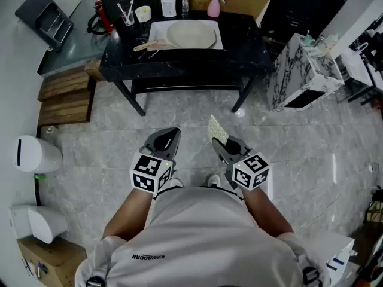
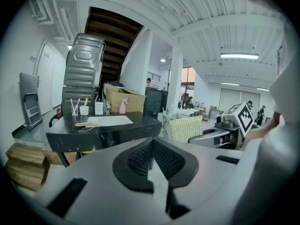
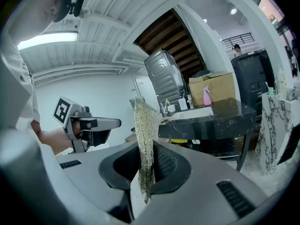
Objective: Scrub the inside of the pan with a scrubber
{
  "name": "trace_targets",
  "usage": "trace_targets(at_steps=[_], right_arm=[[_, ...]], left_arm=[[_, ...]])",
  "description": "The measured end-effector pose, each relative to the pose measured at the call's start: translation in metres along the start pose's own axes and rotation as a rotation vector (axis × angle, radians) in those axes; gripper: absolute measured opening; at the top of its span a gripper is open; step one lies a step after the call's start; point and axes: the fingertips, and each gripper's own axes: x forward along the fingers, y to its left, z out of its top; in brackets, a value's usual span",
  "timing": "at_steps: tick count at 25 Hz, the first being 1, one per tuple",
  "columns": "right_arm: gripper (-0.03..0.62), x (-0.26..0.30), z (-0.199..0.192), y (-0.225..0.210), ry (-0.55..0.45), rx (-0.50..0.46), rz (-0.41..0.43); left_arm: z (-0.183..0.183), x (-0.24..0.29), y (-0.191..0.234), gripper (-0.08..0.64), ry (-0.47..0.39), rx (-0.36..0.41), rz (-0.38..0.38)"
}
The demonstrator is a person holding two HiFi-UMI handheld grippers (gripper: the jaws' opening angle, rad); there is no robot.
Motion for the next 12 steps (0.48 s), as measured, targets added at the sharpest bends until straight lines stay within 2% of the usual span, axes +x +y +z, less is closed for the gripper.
trace_targets(at_steps=[12], right_arm=[[0.071, 0.0035, 0.0025, 0.0053, 0.013, -0.025, 0.006]], left_arm=[[-0.0009, -0.0007, 0.0060, 0.014, -0.004, 0.001, -0.004]])
